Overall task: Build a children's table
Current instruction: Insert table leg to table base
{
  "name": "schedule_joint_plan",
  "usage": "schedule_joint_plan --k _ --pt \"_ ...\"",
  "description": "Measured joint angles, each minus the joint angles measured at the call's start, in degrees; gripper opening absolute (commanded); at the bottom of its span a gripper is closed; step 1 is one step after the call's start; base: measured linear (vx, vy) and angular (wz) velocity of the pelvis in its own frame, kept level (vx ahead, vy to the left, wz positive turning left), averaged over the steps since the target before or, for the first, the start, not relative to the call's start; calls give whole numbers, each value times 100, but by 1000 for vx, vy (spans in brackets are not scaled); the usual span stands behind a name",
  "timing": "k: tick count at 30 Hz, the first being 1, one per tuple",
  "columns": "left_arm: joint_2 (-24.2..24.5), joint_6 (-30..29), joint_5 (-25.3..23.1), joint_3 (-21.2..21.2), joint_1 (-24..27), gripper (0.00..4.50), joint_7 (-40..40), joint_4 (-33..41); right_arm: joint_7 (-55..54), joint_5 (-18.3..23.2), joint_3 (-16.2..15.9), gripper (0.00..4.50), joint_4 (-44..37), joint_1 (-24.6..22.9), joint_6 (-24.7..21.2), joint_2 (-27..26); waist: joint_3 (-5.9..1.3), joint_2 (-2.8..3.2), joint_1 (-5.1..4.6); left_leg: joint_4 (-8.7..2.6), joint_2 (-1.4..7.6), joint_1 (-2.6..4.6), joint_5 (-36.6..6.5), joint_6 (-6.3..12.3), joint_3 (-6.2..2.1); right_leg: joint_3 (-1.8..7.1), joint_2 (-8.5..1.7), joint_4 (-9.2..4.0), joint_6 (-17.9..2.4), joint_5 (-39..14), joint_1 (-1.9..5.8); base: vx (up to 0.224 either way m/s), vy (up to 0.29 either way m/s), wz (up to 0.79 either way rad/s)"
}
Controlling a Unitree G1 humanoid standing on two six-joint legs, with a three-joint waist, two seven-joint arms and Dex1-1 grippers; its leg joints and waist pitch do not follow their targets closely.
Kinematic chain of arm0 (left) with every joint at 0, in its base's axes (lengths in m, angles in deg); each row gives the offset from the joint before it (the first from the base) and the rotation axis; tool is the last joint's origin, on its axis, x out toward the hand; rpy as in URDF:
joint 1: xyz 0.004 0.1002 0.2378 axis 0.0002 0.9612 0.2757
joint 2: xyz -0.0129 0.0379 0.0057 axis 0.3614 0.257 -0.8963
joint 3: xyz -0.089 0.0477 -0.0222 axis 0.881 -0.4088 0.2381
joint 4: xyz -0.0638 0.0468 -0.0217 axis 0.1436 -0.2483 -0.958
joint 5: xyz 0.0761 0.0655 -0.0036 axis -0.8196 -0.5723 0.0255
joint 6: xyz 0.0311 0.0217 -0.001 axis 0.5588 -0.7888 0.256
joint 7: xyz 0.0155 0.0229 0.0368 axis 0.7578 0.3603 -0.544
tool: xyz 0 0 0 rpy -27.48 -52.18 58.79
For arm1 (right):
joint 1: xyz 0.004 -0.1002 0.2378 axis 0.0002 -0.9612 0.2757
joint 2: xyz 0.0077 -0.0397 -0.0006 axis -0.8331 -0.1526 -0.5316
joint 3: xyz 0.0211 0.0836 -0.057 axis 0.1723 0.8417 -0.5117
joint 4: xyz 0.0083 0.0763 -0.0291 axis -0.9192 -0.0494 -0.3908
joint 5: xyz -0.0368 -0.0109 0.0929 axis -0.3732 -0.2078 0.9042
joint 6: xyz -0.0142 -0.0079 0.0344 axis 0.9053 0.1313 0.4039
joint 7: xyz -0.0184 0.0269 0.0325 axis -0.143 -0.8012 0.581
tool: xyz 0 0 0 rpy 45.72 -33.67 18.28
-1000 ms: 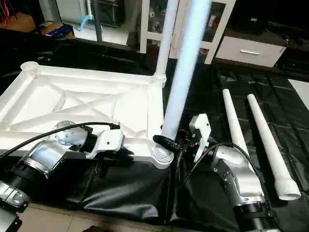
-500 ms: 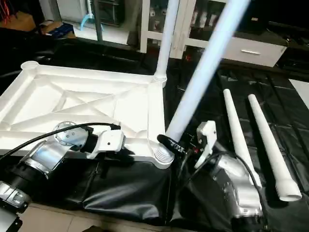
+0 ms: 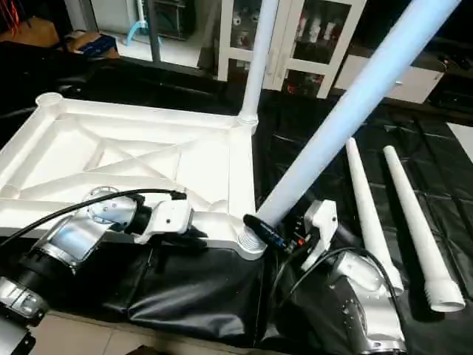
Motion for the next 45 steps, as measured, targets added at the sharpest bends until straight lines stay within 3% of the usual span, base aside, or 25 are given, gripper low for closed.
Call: schedule_joint_plan --k 4,8,18,28,45 --pt "1 1 -14 -17 0 1 7 -1 67 -52 -78 188 -24 -5 -7 139 -17 -21 -1 -3 1 1 0 0 0 0 0 -1 2 -1 5 0 0 0" --pt "5 1 -38 -24 0 1 20 -18 170 -71 -189 188 -61 98 -345 334 -43 -56 -8 -6 3 6 0 0 -1 -2 1 0 4 -2 12 0 0 0" --pt "16 2 -34 -32 -2 1 73 -62 584 -94 -493 188 25 748 -1219 814 -67 -76 -17 -8 8 23 1 -2 -1 -6 2 0 16 -10 33 0 0 0" --pt "40 2 -47 -28 -2 1 79 -107 739 -304 -713 188 169 1082 -1426 875 -88 -108 -37 -10 12 54 6 -12 -1 -7 4 -1 27 -17 43 0 0 0" --pt "67 -54 -59 -68 25 0 74 -72 431 -194 -562 186 152 800 -1286 615 -120 -149 -36 -26 13 84 5 -15 -1 -6 5 -5 53 -34 48 0 0 0"
